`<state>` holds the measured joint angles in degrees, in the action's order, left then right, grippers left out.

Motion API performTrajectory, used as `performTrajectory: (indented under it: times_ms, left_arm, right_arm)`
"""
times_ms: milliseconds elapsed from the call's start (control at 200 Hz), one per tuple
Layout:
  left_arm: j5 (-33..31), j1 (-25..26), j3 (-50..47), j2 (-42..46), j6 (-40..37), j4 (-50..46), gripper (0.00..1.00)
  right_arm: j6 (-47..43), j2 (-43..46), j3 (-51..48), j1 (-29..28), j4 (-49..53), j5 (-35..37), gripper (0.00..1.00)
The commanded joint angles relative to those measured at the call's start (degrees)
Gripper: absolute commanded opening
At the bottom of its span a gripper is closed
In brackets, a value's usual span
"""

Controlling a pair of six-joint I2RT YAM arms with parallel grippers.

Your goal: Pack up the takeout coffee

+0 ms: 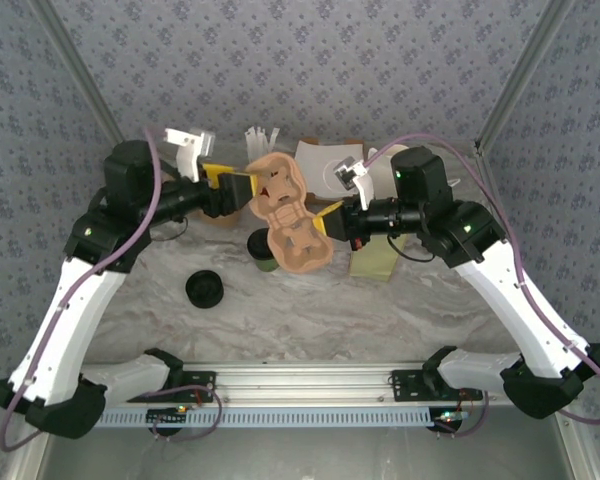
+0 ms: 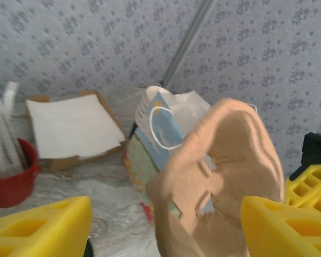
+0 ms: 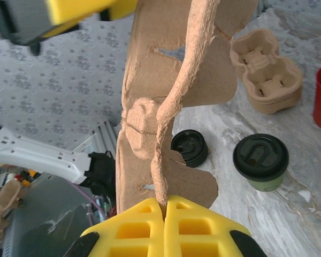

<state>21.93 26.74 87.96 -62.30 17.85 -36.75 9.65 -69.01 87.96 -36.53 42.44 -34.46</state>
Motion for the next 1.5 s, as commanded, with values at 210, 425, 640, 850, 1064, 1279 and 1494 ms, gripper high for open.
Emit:
performTrajectory:
  times_ms: [210, 425, 640, 850, 1064, 1279, 1494]
  left_arm:
    - [-10.9, 9.7, 2.7, 1.7, -17.3, -11.7, 0.67]
    - [-5.1, 12.1, 0.9, -2.8, -22.1, -13.1, 0.71]
    - [-4.7, 14.9, 1.0, -6.7, -29.1, -17.6, 0.65]
    - [-14.7, 18.0, -1.7, -7.7, -32.6, -17.4, 0.65]
    - [-18.3, 18.0, -2.8, -9.7, -33.8, -16.9, 0.65]
    - [-17.4, 17.9, -3.7, -10.4, -34.1, -15.1, 0.61]
    - [-23.8, 18.0, -5.1, -9.0, -33.9, -11.8, 0.65]
  right_arm:
    - [2.7, -6.9, 4.9, -1.8, 7.7, 11.1, 0.00]
    - [4.8, -12.1, 10.0, -3.3, 10.8, 9.0, 0.00]
    - [4.7, -14.6, 10.8, -4.7, 10.2, 6.2, 0.00]
    - [4.9, -15.5, 10.9, -5.0, 10.1, 4.9, 0.00]
    - [3.2, -15.2, 10.4, -5.0, 8.5, 1.2, 0.00]
    - [2.9, -15.1, 10.5, -5.1, 7.4, 0.9, 0.00]
    - [2.9, -15.6, 10.4, -5.2, 7.3, 0.2, 0.00]
